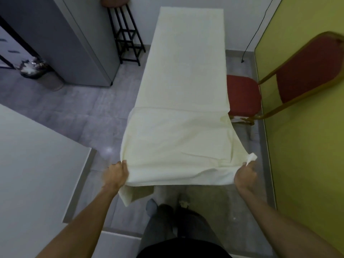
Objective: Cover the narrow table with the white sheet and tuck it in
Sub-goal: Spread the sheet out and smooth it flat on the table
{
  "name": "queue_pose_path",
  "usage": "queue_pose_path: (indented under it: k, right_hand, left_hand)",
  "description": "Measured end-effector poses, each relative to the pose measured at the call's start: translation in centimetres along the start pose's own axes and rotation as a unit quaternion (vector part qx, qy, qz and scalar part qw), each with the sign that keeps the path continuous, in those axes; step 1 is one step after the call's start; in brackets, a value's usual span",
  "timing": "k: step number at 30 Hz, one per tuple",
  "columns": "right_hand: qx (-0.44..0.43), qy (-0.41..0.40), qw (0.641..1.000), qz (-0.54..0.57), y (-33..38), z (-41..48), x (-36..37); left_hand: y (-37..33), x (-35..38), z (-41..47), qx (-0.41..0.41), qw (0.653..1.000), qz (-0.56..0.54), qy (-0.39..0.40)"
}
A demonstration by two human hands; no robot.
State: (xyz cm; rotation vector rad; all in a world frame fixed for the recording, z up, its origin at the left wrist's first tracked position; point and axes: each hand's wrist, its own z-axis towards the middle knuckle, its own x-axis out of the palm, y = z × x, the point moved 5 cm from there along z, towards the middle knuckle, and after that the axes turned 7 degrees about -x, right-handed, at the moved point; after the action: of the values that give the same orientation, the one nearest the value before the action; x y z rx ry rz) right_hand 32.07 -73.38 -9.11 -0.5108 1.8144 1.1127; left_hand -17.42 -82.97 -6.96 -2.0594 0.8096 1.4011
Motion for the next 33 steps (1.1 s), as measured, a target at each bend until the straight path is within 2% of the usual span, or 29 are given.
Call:
queue_pose_path:
  k: [4, 7, 10, 14, 16, 19, 21, 25, 29, 33]
  right_hand:
    - [0.000, -0.010, 1.000, 0.018, -1.8, -0.3, 0.5]
    - [-0.051, -0.010, 0.998, 0.023, -0.7, 1.4, 0.5]
    - [-0.104, 0.007, 0.994, 0.035, 2.5, 2.7, 0.7]
    - [-0.199, 0.065, 0.978, 0.007, 7.4, 4.3, 3.3]
    - [-0.202, 0.099, 0.974, 0.034, 9.3, 5.5, 5.3]
    - [-0.154, 0.129, 0.978, 0.058, 10.5, 6.4, 8.0]
    - [-0.134, 0.121, 0.983, 0.031, 10.4, 6.4, 9.0]
    - [-0.169, 0.065, 0.983, -0.021, 9.9, 5.7, 9.5]
    - [-0.170, 0.022, 0.985, 0.015, 9.8, 6.1, 9.4]
    - [-0.169, -0.016, 0.984, 0.061, 9.9, 6.6, 8.9]
  left_hand:
    - [0.4, 0.2, 0.0, 0.014, 1.000, 0.000, -0.007]
    - [-1.1, -0.8, 1.7, 0.008, 0.999, -0.034, -0.002]
    - [-3.8, -1.6, 4.0, 0.037, 0.997, -0.062, -0.011]
    - [-6.8, -1.3, 7.4, 0.043, 0.998, -0.054, 0.006]
    - [-7.9, -1.1, 8.9, 0.035, 0.997, -0.068, 0.015]
    - [-8.4, -0.4, 10.9, 0.007, 0.995, -0.094, 0.026]
    - [-8.0, 0.5, 11.9, -0.016, 0.993, -0.110, 0.038]
    - [-7.2, 1.7, 12.4, -0.034, 0.990, -0.135, 0.027]
    - [-6.6, 1.6, 12.5, -0.033, 0.986, -0.163, -0.024]
    - [-6.5, 1.6, 12.5, -0.055, 0.988, -0.134, -0.054]
